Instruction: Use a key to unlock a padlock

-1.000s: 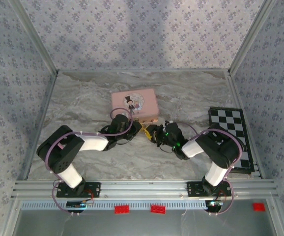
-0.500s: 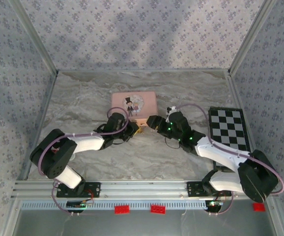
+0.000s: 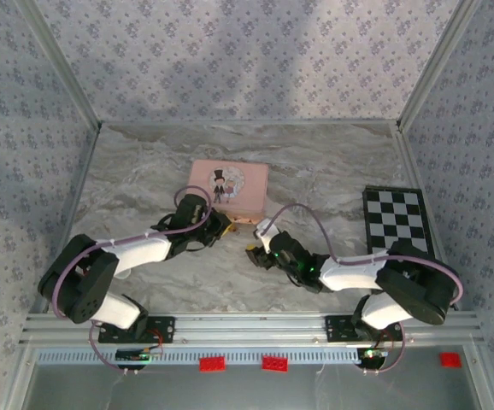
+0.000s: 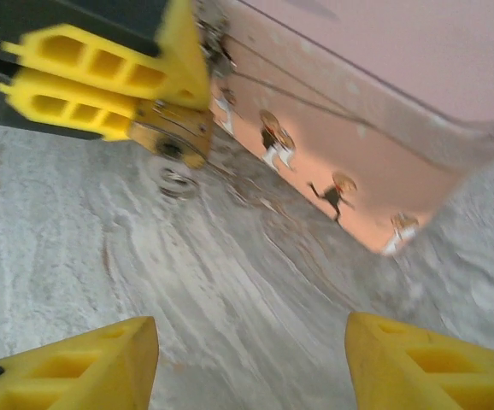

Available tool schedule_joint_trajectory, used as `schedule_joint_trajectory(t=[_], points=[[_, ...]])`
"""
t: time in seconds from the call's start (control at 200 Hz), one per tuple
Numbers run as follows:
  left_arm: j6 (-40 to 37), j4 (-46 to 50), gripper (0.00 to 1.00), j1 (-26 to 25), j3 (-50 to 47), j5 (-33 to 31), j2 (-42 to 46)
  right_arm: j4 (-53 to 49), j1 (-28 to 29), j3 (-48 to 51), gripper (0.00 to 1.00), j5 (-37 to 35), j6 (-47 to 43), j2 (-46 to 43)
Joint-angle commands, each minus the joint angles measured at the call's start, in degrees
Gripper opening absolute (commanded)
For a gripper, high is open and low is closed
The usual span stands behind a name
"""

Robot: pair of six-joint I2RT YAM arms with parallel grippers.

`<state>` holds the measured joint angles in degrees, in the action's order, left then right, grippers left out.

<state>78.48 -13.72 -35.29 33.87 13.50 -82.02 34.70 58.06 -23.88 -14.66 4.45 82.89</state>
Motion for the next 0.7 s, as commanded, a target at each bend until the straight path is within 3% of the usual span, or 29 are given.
schedule_joint_trajectory(t=[0.0, 0.195, 0.695], points=[[-2.09, 1.01, 0.0, 0.63, 0.66, 0.12, 4.13, 11.74, 2.74, -0.12, 0.59, -1.24, -15.49, 3.25], [-2.27, 2.2, 0.0, 1.16, -0.45, -0.13, 5.7, 19.65, 5.92, -2.54, 0.55, -4.91, -25.42, 9.87], [-2.36, 1.43, 0.0, 1.44, -1.52, 0.45, 5.84, 19.67, 6.27, -6.82, 0.4, -6.27, -26.67, 16.12]])
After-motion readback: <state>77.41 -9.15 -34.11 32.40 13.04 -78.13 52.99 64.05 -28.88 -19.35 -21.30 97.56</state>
